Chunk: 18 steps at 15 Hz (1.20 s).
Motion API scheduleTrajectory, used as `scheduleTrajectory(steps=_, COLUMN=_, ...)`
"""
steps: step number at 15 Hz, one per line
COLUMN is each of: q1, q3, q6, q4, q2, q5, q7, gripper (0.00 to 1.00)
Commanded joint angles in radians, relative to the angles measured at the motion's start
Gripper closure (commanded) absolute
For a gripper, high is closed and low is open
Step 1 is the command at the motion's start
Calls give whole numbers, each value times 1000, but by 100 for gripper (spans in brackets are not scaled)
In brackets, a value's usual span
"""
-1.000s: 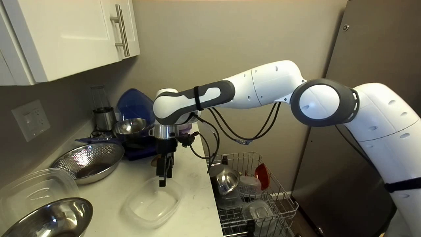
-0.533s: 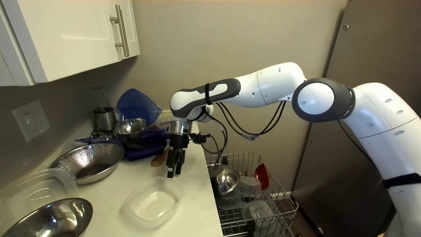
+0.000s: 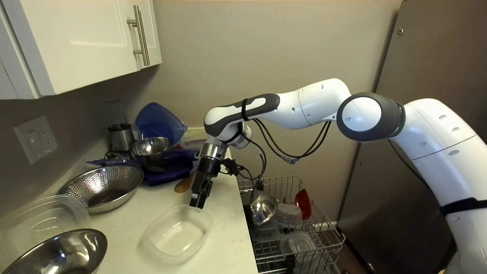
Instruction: Pick up the clear bowl from the front of the counter and put it in the dishwasher.
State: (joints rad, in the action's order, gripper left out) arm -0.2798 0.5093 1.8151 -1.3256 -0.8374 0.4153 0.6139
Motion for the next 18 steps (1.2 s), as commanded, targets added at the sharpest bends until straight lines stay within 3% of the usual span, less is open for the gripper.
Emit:
scheduleTrajectory(steps=1, q1=21, q3=37, q6=16, q4=-15, q2=-12, q5=54, q7=65, gripper=0)
scheduleTrajectory(steps=10, q1=57, q3=41, q6=-12, q4=-25, q2=-30, q5=109, q7=105, gripper=0)
scheduleTrajectory(steps=18, q1=75, q3=37, q6=-196, q4=17, q2=-64, q5=172, q7=161, gripper=0)
